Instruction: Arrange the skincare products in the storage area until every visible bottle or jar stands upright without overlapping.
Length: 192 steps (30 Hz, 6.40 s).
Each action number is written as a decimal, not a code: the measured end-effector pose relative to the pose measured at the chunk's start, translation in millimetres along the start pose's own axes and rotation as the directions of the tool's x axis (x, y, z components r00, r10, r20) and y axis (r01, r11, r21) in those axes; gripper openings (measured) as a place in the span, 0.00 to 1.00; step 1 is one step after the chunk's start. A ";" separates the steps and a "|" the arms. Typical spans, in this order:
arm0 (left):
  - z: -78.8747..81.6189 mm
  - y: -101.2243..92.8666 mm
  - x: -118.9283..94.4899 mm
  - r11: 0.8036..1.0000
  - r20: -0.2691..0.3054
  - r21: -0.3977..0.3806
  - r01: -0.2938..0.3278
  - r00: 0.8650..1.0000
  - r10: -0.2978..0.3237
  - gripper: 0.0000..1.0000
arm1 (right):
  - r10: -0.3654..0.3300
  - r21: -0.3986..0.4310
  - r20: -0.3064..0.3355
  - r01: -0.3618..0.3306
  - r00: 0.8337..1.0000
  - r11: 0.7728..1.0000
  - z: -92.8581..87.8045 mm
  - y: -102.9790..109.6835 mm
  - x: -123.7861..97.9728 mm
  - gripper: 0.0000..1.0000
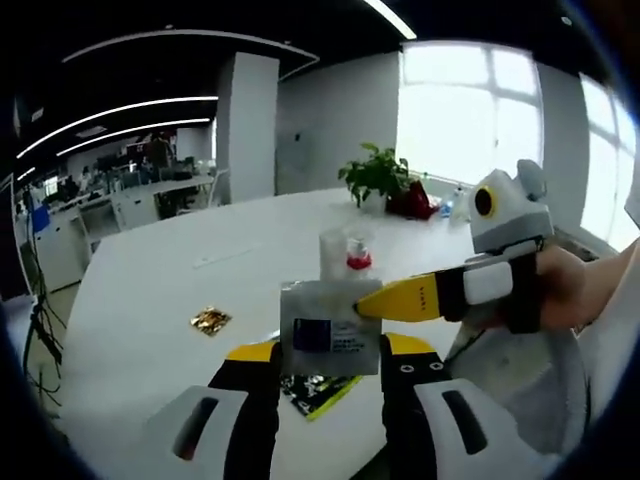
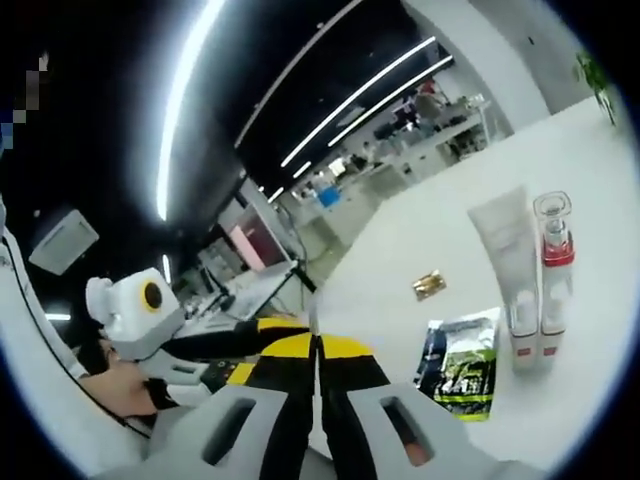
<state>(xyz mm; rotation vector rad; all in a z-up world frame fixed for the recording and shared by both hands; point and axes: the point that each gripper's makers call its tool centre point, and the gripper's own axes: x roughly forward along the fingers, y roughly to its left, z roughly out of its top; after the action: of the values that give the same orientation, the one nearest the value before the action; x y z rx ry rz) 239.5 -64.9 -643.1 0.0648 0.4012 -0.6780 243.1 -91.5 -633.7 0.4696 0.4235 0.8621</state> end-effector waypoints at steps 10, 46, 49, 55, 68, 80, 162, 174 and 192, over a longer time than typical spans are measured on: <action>-9.8 -10.8 -6.2 0.995 -0.037 -0.020 0.102 0.994 -0.103 0.45 | 0.038 0.024 -0.017 -0.037 0.999 0.999 3.9 -5.5 -9.3 0.01; -57.0 12.3 -32.2 0.873 -0.007 -0.414 0.258 0.958 -0.287 0.06 | 0.158 0.076 -0.260 -0.143 0.952 0.987 -35.2 8.6 11.5 0.01; -67.2 11.6 -27.9 0.840 -0.016 -0.487 0.241 0.959 -0.284 0.05 | 0.106 0.033 -0.306 -0.101 0.946 0.994 -41.7 -1.7 14.6 0.01; -88.8 20.0 -22.7 0.775 -0.071 -0.616 0.137 0.971 -0.228 0.04 | 0.036 -0.047 -0.382 -0.059 0.924 0.997 -55.3 -11.0 29.3 0.01; -134.5 41.1 -11.5 0.771 -0.285 -0.634 -0.057 0.944 -0.164 0.05 | -0.073 -0.200 -0.530 -0.041 0.845 0.979 -100.5 -37.1 68.7 0.01; -174.2 71.0 16.1 0.817 -0.449 -0.563 -0.124 0.876 -0.177 0.05 | -0.186 -0.385 -0.613 -0.085 0.768 0.919 -141.8 -77.3 99.2 0.01; -166.9 90.1 70.9 0.980 -0.441 0.173 0.097 0.897 -0.011 0.23 | -0.200 -0.601 -0.548 -0.215 0.812 0.770 -137.4 -92.2 102.5 0.22; -164.8 89.1 70.5 0.986 -0.445 0.154 0.065 0.895 0.011 0.23 | -0.224 -0.573 -0.521 -0.144 0.824 0.807 -126.4 -103.0 81.3 0.23; -148.4 92.5 64.5 0.988 -0.412 0.147 0.052 0.911 0.013 0.27 | -0.212 -0.537 -0.500 -0.109 0.840 0.837 -116.3 -93.7 63.4 0.30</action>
<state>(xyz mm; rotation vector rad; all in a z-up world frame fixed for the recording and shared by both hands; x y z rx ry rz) 292.0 -3.5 -811.0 0.3576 0.7563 -0.7144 275.9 -68.2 -790.9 -0.3448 0.6770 1.0109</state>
